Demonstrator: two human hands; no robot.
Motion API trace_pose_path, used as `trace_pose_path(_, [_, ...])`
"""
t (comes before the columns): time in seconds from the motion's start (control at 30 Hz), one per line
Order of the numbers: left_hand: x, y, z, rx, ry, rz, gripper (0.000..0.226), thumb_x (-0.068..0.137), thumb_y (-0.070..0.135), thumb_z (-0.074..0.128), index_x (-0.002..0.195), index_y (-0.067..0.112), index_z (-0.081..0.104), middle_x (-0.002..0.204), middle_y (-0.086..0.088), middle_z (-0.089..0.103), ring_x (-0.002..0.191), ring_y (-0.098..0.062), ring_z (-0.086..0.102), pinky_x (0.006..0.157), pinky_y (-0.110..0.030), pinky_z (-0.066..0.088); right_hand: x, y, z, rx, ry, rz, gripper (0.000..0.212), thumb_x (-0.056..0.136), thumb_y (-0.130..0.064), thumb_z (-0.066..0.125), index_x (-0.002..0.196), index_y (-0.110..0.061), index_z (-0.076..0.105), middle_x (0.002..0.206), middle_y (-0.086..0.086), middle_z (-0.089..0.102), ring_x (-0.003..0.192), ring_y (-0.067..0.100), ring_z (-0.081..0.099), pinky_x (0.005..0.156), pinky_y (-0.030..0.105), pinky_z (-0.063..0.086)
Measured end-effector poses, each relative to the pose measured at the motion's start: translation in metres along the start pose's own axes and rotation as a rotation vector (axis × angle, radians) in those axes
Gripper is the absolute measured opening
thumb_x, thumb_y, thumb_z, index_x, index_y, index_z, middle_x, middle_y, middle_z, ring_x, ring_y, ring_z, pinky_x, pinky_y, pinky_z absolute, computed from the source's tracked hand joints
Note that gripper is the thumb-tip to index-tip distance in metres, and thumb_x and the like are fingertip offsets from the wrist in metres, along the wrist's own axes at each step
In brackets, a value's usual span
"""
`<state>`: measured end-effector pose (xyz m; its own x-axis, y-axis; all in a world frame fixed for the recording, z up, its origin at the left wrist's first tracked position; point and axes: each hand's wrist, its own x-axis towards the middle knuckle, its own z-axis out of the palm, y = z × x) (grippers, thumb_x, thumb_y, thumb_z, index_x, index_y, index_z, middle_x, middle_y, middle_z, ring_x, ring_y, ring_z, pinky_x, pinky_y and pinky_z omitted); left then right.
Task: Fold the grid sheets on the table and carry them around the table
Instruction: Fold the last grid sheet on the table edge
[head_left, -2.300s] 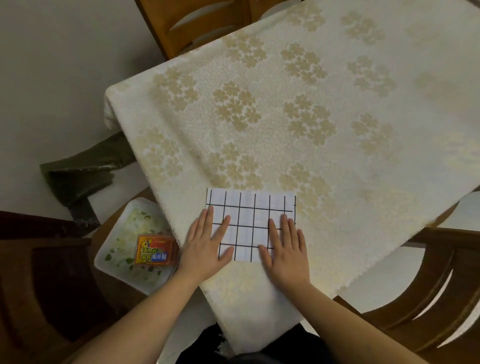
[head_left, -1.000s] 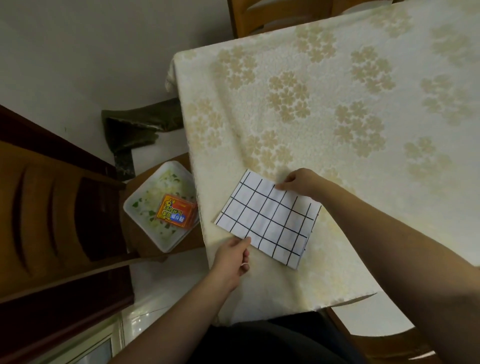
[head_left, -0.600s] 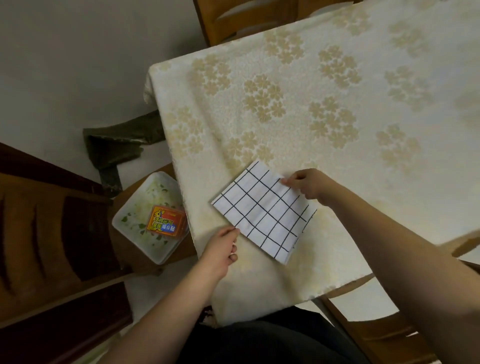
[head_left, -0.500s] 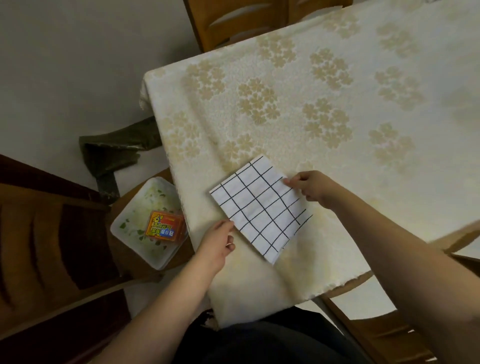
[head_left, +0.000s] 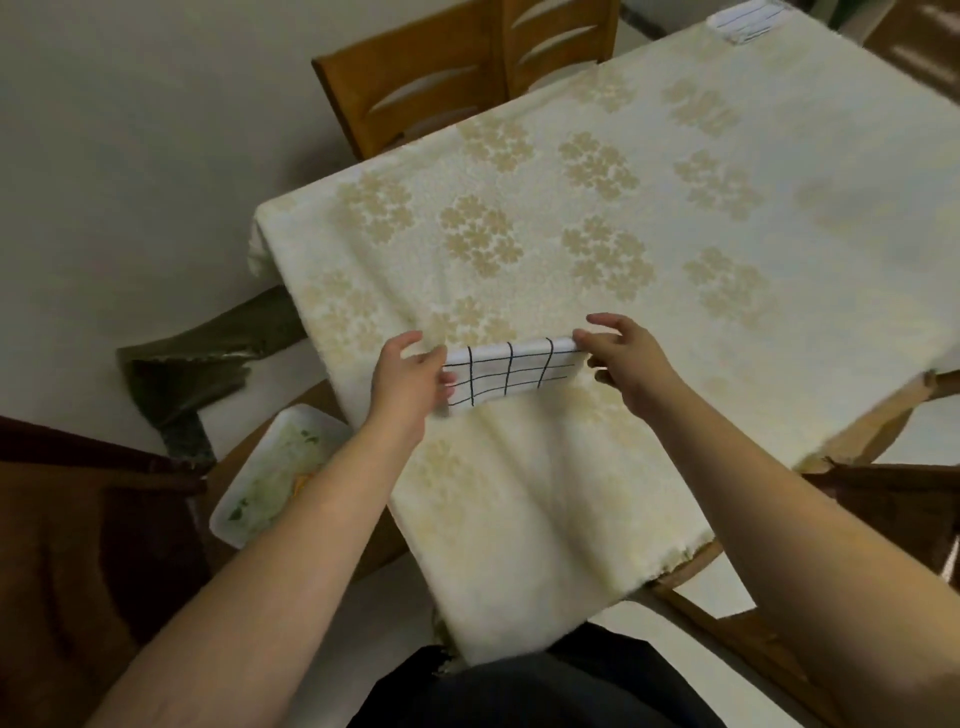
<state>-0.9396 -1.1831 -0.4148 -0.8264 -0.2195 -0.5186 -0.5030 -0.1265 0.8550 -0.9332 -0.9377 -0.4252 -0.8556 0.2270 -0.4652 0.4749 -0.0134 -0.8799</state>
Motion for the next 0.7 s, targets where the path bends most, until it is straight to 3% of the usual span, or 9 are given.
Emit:
trace_pose_path(0.1, [0.001,0.003,-0.005,0.058,-0.041,0.134,0.027,0.094,0.011,0.06,0.119,0.018,0.051,0.089,-0.005,0.067,0.064,-0.012,0.065,0.06,-0.025,0.054,-0.013,0.002,0.002,0.03,0.016,-0.059,0.031,0.088,-0.017,0.07,0.117,-0.015,0.059,0.091,0.007,0.07,0.079,0.017,0.07,0.068,0.027,0.054])
trace_pose_path(0.2, [-0.001,-0.02,-0.016,0.125,-0.068,0.167,0.022,0.094,0.014,0.061,0.112,0.021,0.052,0.093,-0.004,0.068,0.07,-0.011,0.069,0.068,-0.028,0.054,-0.029,0.024,0.004,0.062,0.058,-0.048,0.03,0.086,-0.011,0.072,0.114,-0.009,0.06,0.088,0.015,0.068,0.078,0.019,0.072,0.075,0.031,0.059])
trace_pose_path(0.27, [-0.004,-0.049,-0.024,0.191,-0.083,0.126,0.02,0.092,0.015,0.064,0.106,0.025,0.054,0.1,-0.007,0.068,0.082,-0.018,0.069,0.072,-0.032,0.054,-0.041,0.052,0.006,0.006,0.092,0.0,0.025,0.084,-0.011,0.074,0.106,-0.011,0.062,0.083,0.014,0.07,0.076,0.021,0.07,0.08,0.038,0.057])
trace_pose_path(0.33, [-0.011,-0.081,-0.032,0.253,-0.077,0.049,0.02,0.089,0.014,0.067,0.095,0.03,0.056,0.104,-0.009,0.068,0.089,-0.024,0.069,0.077,-0.038,0.057,-0.053,0.086,0.008,-0.075,0.12,0.079,0.022,0.081,-0.013,0.077,0.1,-0.014,0.065,0.079,0.012,0.072,0.074,0.023,0.067,0.079,0.043,0.056])
trace_pose_path(0.4, [-0.017,-0.108,-0.038,0.296,-0.064,-0.014,0.022,0.087,0.013,0.068,0.092,0.031,0.055,0.103,-0.012,0.069,0.086,-0.027,0.07,0.079,-0.043,0.059,-0.065,0.114,0.012,-0.165,0.164,0.144,0.026,0.079,-0.016,0.079,0.102,-0.012,0.067,0.08,0.01,0.07,0.067,0.021,0.063,0.067,0.037,0.052])
trace_pose_path(0.47, [-0.022,-0.125,-0.041,0.287,-0.043,-0.065,0.025,0.087,0.007,0.068,0.098,0.026,0.055,0.104,-0.015,0.066,0.087,-0.029,0.068,0.076,-0.042,0.059,-0.077,0.134,0.015,-0.302,0.217,0.164,0.028,0.078,-0.022,0.079,0.102,-0.016,0.066,0.084,0.004,0.069,0.069,0.018,0.063,0.065,0.031,0.05])
trace_pose_path(0.57, [-0.025,-0.135,-0.043,0.257,-0.035,-0.105,0.035,0.087,-0.001,0.065,0.116,0.015,0.053,0.102,-0.01,0.059,0.092,-0.026,0.062,0.072,-0.037,0.058,-0.091,0.144,0.022,-0.376,0.251,0.15,0.027,0.08,-0.021,0.076,0.103,-0.023,0.063,0.09,-0.003,0.065,0.081,0.017,0.064,0.074,0.031,0.052])
trace_pose_path(0.7, [-0.022,-0.134,-0.042,0.305,-0.05,-0.098,0.036,0.087,0.001,0.066,0.12,0.012,0.053,0.096,-0.004,0.058,0.09,-0.024,0.063,0.074,-0.036,0.058,-0.1,0.147,0.028,-0.469,0.239,0.097,0.032,0.083,-0.019,0.071,0.113,-0.018,0.059,0.091,-0.006,0.062,0.083,0.015,0.062,0.067,0.026,0.045])
